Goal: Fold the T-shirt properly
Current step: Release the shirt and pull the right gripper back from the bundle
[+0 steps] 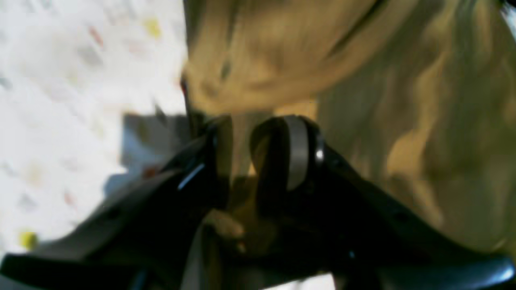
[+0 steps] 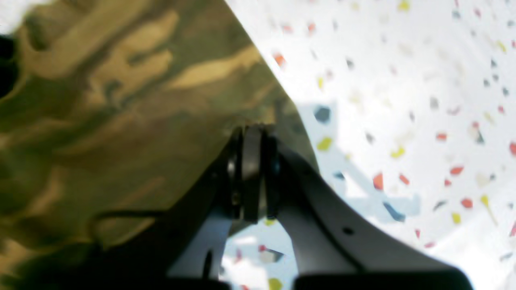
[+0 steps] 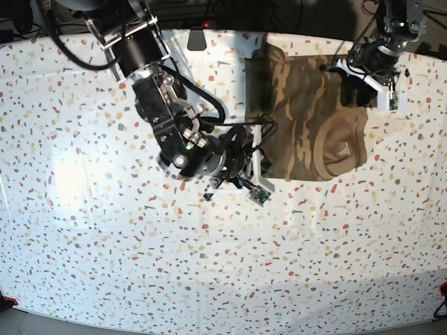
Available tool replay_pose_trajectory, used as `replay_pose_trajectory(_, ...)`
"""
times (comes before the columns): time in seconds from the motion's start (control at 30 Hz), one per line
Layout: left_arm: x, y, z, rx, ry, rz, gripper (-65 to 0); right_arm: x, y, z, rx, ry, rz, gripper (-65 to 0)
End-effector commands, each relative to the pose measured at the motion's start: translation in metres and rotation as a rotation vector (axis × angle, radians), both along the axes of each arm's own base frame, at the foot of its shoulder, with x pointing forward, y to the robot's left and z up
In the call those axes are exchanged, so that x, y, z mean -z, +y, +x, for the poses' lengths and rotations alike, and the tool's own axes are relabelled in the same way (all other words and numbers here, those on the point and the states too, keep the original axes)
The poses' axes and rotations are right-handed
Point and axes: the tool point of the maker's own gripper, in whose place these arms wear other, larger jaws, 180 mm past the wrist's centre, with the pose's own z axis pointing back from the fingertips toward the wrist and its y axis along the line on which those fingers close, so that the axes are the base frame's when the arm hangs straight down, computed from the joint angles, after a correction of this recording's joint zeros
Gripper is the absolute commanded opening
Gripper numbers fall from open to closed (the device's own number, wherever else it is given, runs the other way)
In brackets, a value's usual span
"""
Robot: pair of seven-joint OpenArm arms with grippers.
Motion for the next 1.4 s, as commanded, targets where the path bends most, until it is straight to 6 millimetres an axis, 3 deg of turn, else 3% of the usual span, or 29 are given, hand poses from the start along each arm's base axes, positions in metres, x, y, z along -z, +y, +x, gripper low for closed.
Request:
replay_pose_trajectory(0.0, 0.009, 0.007, -0.006, -0.017, 0.023, 0.008, -46.1, -0.008, 0.002, 0.009, -0.002, -0.034, 0.017, -65.0)
replay_pose_trajectory(0.13, 0.055, 0.022, -0.029, -0.076, 0.12, 0.001, -46.1, 0.015, -0.004, 0.009, 0.007, -0.006, -0.019, -65.0)
replay_pose_trajectory(0.27, 0.084, 0.032, -0.042, -0.081, 0.205, 0.038, -46.1, 0.026, -0.015, 0.006, 0.01, -0.01, -0.079, -65.0)
replay_pose_trajectory(0.5, 0.093, 0.035, -0.023, -0.064, 0.209, 0.058, -46.1, 0.039, -0.058, -0.009, 0.021, -0.008, -0.17, -65.0)
replay_pose_trajectory(0.7, 0.07, 0.026, 0.003, -0.018, 0.119, 0.048, -46.1, 0.048, -0.078, -0.047, 0.005, 0.005, -0.195, -65.0)
replay_pose_trajectory(0.87, 0.034, 0.016, 0.023, 0.037, 0.013, 0.047, -46.1, 0.048, -0.07, -0.073, -0.01, 0.016, -0.147, -65.0)
replay_pose_trajectory(1.03, -0.026, 0.025, 0.027, 0.025, -0.116, 0.081, -46.1, 0.034, -0.067, -0.061, 0.039, -0.007, -0.095, -65.0)
replay_pose_trajectory(1.2, -0.083, 0.049, 0.009, -0.026, -0.216, 0.137, -46.1, 0.005, -0.07, -0.042, 0.085, -0.055, -0.02, -65.0)
replay_pose_trajectory(1.27, -0.086, 0.06, -0.003, -0.049, -0.202, 0.149, -46.1, -0.006, -0.08, -0.028, 0.123, -0.086, -0.008, -65.0)
replay_pose_trajectory(1.37, -0.072, 0.066, -0.022, -0.057, -0.136, 0.16, -46.1, -0.023, -0.102, -0.001, 0.195, -0.141, -0.01, -65.0)
